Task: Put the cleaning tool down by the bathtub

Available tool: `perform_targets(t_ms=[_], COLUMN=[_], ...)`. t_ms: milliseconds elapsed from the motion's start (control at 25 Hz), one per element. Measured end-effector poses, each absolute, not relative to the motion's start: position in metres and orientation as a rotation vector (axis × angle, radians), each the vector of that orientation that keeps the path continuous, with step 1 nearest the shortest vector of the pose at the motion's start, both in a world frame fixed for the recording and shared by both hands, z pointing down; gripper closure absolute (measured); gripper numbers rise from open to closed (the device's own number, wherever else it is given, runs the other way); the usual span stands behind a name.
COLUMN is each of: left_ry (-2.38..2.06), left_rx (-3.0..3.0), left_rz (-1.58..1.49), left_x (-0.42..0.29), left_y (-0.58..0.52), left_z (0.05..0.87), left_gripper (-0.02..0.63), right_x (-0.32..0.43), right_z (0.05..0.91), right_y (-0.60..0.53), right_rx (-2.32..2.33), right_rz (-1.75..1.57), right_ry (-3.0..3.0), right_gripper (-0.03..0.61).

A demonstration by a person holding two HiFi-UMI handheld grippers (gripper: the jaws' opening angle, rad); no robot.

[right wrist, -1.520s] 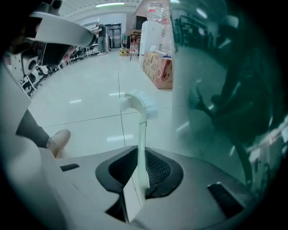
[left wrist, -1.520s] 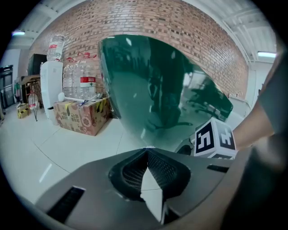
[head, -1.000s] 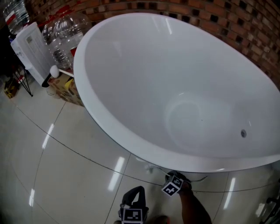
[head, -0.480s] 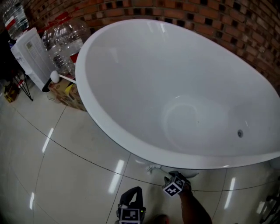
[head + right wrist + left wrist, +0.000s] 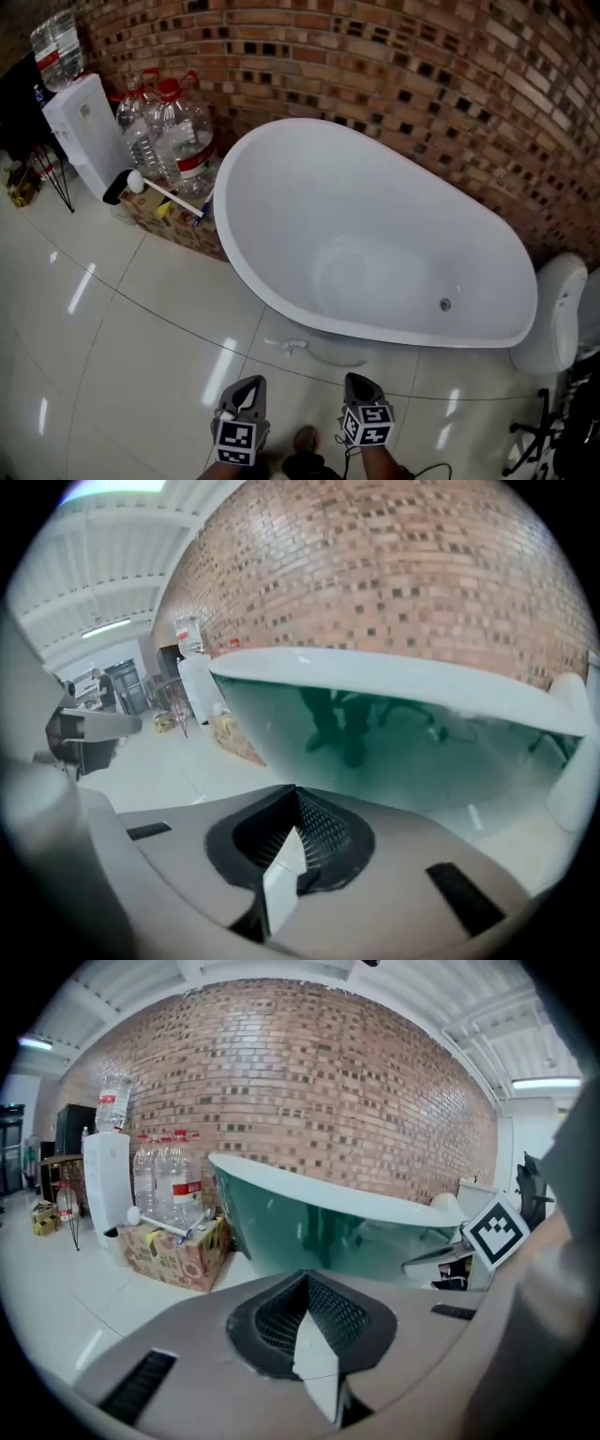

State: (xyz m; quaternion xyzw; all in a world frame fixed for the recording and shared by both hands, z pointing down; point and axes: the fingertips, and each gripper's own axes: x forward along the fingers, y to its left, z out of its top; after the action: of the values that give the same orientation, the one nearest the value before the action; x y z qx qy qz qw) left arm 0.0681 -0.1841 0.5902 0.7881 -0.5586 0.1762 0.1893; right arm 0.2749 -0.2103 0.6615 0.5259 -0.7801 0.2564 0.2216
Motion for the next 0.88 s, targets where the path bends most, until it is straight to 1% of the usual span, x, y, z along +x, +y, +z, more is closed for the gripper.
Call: perform_targets(t_ms=[280, 480, 560, 720, 880], left_ry=[-1.525, -1.547, -1.574, -1.573, -1.635], left_rx=[2.34, 2.345, 2.348, 2.381, 2.402], left_rz=[0.425, 0.374, 0.338, 0.243, 0.183], left_x=[0.071, 0.073, 0.087, 0.135, 0.17], left_y=[-0.138, -0.106, -0.101, -0.087, -0.07], left_z=[0.447, 0.345, 0.304, 0.223, 0.165], left_gripper=[0.614, 0.614, 0.614, 0.614, 0.614], right_x=[0.291, 0.305, 0.315, 0.345, 0.375], right_z=[0.467, 0.343, 0.297, 0.225, 0.167], right_y=[-0.165, -0.119, -0.11, -0.091, -0.078], right_rx=[1.709, 1.822, 1.842, 1.857, 1.839], right_rz=[0.567, 0.467, 0.413, 0.369, 0.32], right_ry=[-2.188, -2.214, -2.257, -2.33, -2.425], right_gripper=[0.566, 0.566, 0.566, 0.566, 0.566])
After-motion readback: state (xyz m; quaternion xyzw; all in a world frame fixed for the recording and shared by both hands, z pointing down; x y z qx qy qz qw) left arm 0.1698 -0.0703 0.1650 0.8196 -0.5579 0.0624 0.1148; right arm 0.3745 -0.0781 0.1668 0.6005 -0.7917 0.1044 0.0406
